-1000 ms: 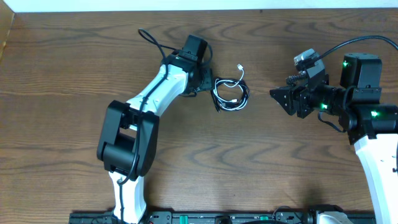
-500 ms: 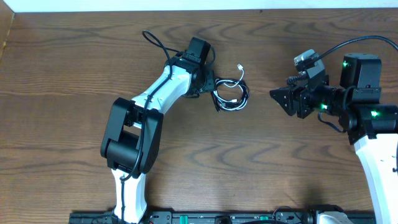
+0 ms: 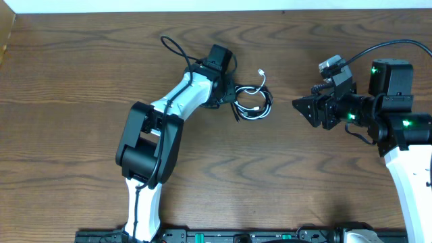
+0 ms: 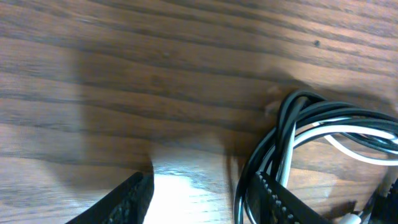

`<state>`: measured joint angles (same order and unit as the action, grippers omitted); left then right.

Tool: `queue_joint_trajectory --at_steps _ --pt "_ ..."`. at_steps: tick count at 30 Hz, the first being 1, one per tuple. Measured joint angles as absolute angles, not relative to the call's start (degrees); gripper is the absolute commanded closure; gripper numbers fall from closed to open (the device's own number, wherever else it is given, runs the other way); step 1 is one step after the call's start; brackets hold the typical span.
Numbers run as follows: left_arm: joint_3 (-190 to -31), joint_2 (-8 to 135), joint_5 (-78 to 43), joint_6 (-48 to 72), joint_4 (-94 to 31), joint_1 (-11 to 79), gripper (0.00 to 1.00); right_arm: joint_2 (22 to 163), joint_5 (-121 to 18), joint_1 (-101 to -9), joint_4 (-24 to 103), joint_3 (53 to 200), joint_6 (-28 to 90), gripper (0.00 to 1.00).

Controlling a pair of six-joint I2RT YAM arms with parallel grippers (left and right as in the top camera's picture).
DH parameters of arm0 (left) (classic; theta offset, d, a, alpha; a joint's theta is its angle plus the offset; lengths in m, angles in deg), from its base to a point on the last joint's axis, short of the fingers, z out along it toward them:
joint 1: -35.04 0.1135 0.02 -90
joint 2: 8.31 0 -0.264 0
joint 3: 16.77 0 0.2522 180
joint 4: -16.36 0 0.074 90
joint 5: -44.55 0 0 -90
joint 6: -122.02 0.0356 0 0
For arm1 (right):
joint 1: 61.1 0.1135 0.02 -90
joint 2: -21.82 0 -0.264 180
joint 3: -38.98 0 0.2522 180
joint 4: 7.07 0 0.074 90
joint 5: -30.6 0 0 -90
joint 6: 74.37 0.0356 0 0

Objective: Untangle cables

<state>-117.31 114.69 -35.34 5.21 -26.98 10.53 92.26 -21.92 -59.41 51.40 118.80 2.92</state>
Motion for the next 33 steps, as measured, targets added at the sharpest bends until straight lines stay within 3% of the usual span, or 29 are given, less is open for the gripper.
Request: queue_joint_trajectory --at_steps 4,11,14,23,27,33 --pt "-117.4 114.8 -36.2 5.1 -26.9 9.4 0.6 92.3 -21.9 -59.4 51.5 118.8 2.9 0.36" --pt "-117.2 115.0 -44.7 1.8 -27.6 6.1 0.67 92.3 -21.9 -59.4 51.5 118.8 2.9 0.36" --pt "-117.2 115.0 -48.9 -1.3 -27.5 3.9 0.92 92.3 -21.9 -59.4 51.6 118.8 2.9 0.36" --pt "-117.1 114.7 -51.2 -1.7 -27.6 1.5 0.93 92.4 -26.1 -59.4 51.5 118.8 5.5 0.36" --pt "-115.5 111.5 -44.3 0.4 -28.5 2.6 0.93 93.5 -27.9 -59.4 49.5 118.8 9.7 0.37" --pt "-115.3 102.7 -28.6 5.4 -28.8 5.0 0.93 97.1 -28.6 -59.4 45.6 118.8 18.7 0.48"
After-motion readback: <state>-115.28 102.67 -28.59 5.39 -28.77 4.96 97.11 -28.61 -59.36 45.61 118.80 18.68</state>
